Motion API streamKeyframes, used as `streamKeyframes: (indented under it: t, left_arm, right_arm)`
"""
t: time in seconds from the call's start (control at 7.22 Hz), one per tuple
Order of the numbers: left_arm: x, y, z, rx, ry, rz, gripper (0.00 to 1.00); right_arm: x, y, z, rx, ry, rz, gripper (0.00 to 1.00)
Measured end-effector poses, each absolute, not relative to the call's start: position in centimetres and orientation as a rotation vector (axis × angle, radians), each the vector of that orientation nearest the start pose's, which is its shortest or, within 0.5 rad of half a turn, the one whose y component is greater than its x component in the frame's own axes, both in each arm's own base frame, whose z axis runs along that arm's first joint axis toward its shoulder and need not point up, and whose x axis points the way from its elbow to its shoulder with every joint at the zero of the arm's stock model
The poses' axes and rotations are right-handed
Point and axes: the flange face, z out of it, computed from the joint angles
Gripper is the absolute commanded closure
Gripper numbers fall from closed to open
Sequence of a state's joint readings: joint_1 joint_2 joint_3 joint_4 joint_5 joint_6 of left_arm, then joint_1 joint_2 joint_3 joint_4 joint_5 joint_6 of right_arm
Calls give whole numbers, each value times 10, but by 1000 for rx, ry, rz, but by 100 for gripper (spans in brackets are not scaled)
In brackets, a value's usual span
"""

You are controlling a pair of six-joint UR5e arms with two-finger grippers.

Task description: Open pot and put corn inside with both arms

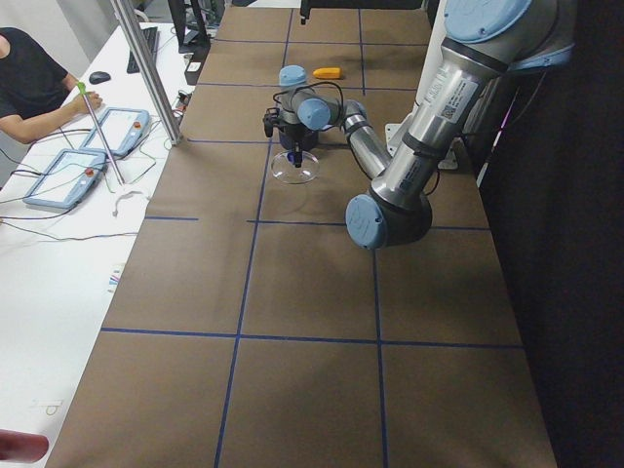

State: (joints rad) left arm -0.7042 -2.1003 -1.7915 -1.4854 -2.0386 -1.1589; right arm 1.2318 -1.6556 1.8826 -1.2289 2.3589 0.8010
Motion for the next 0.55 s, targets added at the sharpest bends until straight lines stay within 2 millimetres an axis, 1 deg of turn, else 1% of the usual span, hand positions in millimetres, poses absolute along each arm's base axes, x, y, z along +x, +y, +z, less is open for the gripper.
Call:
streamKeyframes:
  t: [0.14,0.28,0.42,0.55]
  left_arm:
    - [428,-478,289,-34,797,-119,80]
    - [434,-479,310,-38,792,-118,80]
    - [444,-478,326,-50,782,-114,80]
    - [453,-474,335,-59,774,-106,77]
  right_arm:
    - [-123,-458,499,30,-925,209,0]
    - [-145,-452,494,25,-915,211,0]
    - [-158,-448,490,25,-907,208,0]
    - [-165,-446,489,24,-903,204,0]
